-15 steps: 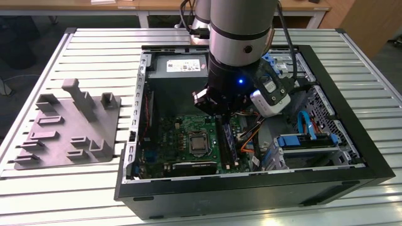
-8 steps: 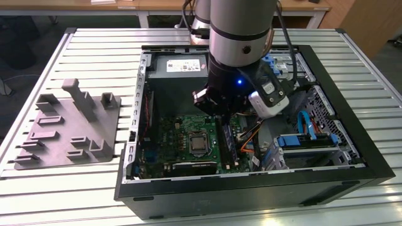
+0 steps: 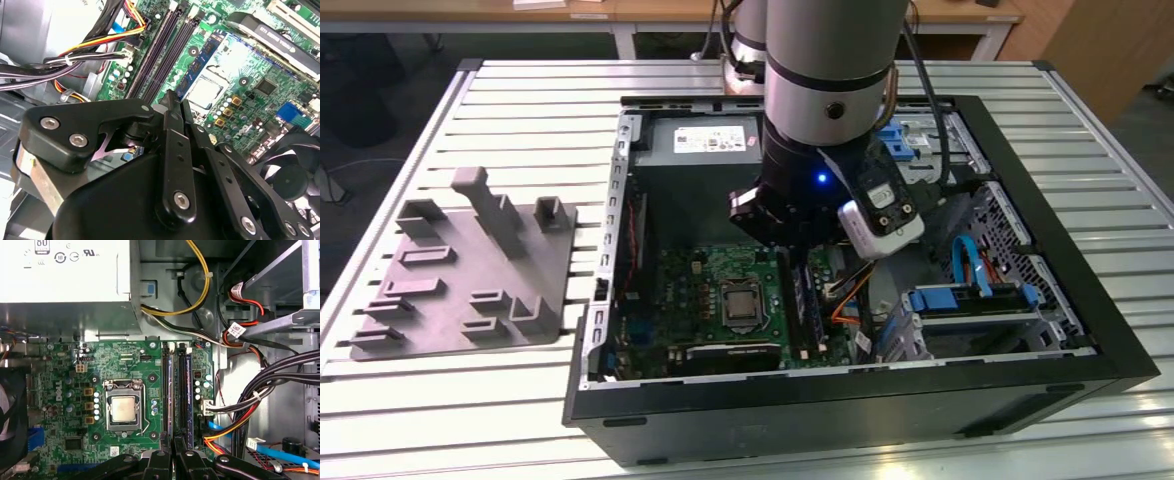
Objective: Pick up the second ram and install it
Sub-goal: 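Insert the second ram into the second slot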
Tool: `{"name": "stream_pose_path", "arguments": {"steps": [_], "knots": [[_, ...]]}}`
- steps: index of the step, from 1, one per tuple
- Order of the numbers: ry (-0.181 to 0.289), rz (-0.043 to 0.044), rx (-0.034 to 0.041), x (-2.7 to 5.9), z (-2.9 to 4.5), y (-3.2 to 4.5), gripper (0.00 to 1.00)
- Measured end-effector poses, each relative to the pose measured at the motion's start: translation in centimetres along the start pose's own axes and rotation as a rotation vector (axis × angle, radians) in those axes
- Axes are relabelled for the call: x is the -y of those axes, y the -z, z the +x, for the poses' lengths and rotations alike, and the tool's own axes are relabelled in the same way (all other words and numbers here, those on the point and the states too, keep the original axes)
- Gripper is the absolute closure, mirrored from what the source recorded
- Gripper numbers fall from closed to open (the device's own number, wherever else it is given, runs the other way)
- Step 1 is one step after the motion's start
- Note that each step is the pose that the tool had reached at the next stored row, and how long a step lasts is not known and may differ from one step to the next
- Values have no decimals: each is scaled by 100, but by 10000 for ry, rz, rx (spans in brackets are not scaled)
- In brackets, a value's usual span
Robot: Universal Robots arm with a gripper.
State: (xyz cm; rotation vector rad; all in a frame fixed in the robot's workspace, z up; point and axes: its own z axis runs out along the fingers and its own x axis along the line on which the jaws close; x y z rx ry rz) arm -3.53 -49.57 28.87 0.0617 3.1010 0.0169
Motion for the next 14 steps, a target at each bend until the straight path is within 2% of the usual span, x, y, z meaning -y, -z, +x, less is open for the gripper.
{"name": "stream_pose_path", "arguments": {"steps": [5, 14], "knots": [[-1, -2, 1, 0, 0, -1, 86], [-1, -1, 0, 1, 2, -48, 86]]}}
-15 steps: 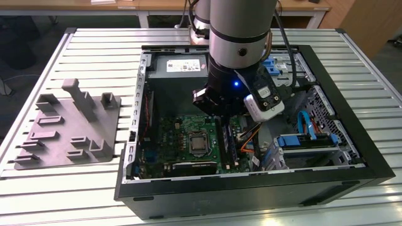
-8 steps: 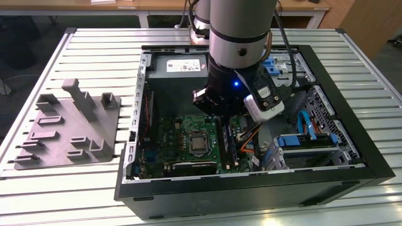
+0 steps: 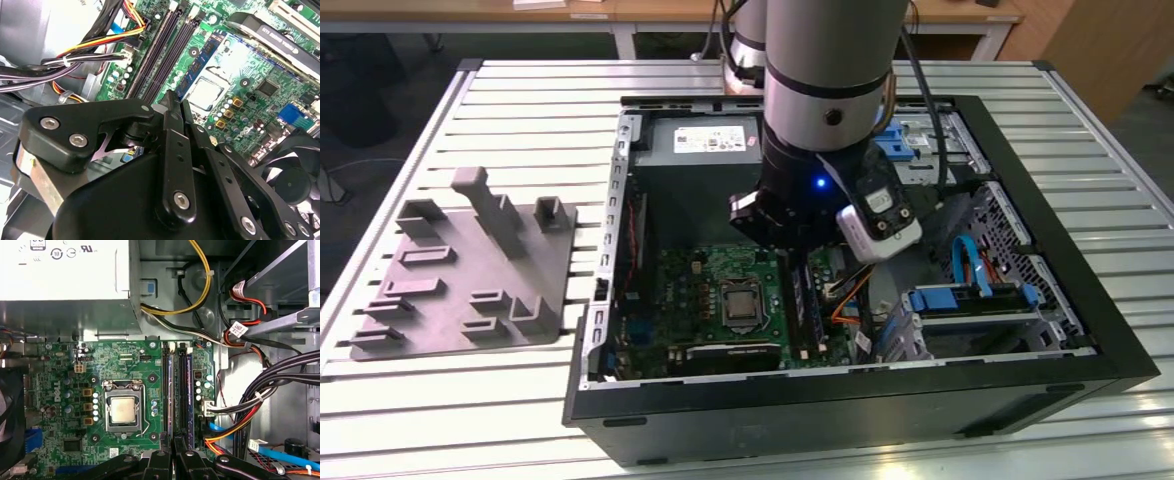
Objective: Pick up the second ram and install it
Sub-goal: 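Insert the second ram into the second slot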
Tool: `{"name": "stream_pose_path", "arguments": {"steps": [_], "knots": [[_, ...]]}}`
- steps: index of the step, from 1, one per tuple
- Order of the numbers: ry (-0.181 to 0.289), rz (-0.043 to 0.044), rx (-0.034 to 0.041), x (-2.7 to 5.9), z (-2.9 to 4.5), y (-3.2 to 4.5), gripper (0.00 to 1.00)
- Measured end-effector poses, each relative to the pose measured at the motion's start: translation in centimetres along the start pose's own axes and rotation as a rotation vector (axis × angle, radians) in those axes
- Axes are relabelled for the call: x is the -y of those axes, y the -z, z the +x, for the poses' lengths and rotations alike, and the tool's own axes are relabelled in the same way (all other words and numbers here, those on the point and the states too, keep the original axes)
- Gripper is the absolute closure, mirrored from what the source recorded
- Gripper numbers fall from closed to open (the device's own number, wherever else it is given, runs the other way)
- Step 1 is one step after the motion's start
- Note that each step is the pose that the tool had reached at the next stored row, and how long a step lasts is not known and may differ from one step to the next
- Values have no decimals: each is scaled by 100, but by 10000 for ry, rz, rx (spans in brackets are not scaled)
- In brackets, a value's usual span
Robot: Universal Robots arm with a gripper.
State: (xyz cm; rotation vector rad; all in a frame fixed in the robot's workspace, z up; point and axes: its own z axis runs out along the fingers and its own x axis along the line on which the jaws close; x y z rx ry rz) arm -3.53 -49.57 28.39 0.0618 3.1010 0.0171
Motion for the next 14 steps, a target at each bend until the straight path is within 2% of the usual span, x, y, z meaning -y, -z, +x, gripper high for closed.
{"name": "stream_pose_path", "arguments": {"steps": [14], "knots": [[0, 0, 0, 1, 2, -57, 86]]}}
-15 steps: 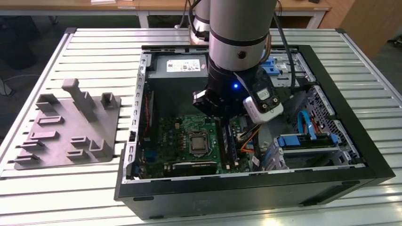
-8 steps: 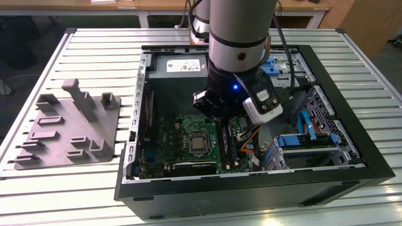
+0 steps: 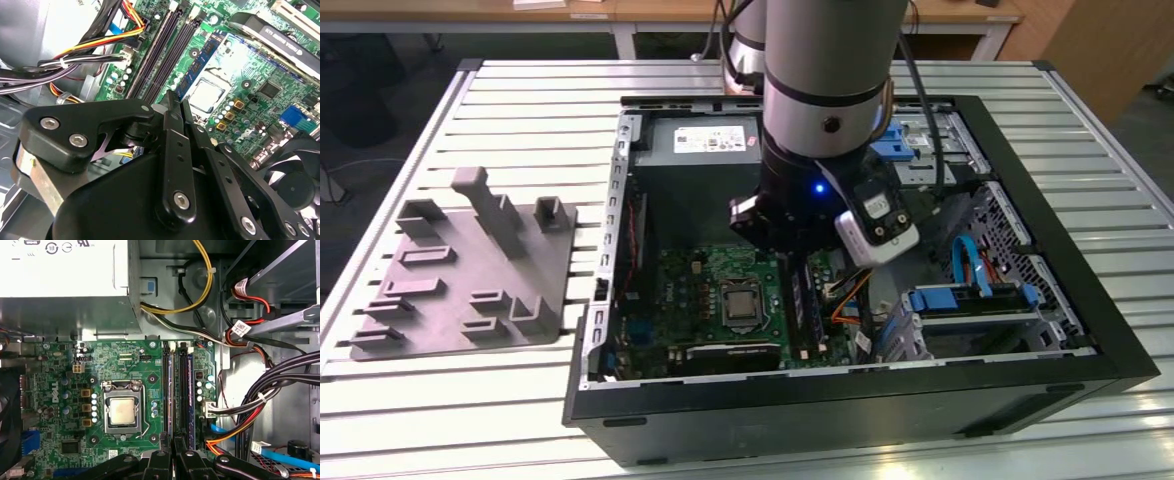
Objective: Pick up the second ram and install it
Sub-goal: 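Insert the second ram into the second slot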
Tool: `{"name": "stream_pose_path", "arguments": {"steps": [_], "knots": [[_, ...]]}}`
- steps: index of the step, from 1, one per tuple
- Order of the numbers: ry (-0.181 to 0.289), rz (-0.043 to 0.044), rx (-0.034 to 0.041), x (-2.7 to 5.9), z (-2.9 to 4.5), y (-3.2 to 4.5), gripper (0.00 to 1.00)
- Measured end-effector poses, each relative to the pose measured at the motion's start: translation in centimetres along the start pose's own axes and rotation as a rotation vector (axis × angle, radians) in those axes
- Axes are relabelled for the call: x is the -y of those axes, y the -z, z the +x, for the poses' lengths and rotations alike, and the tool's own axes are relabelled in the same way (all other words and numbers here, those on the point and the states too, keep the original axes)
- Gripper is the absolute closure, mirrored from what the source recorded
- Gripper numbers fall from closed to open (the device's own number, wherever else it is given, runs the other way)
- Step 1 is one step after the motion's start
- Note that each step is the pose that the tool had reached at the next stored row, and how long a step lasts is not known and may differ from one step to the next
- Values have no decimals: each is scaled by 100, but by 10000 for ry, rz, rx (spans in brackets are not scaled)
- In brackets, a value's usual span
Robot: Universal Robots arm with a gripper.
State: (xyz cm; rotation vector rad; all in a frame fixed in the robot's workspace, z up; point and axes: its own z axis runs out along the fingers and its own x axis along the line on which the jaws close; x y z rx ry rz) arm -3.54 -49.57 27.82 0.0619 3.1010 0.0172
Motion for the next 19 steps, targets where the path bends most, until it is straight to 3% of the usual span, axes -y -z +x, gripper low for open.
{"name": "stream_pose_path", "arguments": {"steps": [19], "knots": [[0, -1, 1, 1, 3, -82, 86]]}}
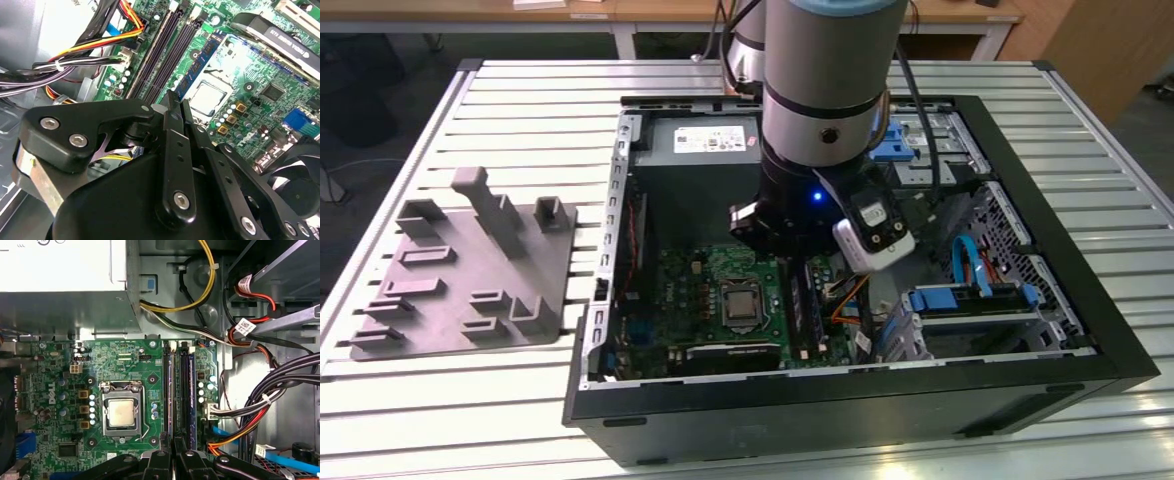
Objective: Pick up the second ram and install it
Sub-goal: 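Insert the second ram into the second slot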
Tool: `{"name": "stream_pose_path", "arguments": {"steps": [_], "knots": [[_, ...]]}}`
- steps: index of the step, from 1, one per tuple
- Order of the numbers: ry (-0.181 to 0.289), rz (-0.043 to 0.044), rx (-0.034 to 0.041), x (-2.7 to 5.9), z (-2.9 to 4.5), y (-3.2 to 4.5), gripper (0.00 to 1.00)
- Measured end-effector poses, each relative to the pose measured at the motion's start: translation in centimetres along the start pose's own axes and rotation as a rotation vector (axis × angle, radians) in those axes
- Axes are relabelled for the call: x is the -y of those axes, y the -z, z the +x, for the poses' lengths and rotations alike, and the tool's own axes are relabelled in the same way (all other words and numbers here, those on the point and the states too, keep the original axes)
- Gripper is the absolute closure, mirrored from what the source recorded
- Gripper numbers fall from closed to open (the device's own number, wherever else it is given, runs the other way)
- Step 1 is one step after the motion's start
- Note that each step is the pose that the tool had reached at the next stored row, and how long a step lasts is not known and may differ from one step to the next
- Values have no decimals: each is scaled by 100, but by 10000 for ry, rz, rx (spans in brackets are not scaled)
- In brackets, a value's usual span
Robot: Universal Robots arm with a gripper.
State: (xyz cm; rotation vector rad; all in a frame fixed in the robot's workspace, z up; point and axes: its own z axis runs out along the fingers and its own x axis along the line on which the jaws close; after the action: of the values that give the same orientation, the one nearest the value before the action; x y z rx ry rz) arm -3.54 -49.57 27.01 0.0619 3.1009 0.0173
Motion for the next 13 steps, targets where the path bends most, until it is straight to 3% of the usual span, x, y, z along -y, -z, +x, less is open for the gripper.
{"name": "stream_pose_path", "arguments": {"steps": [13], "knots": [[1, 1, 0, 1, 2, -56, 86]]}}
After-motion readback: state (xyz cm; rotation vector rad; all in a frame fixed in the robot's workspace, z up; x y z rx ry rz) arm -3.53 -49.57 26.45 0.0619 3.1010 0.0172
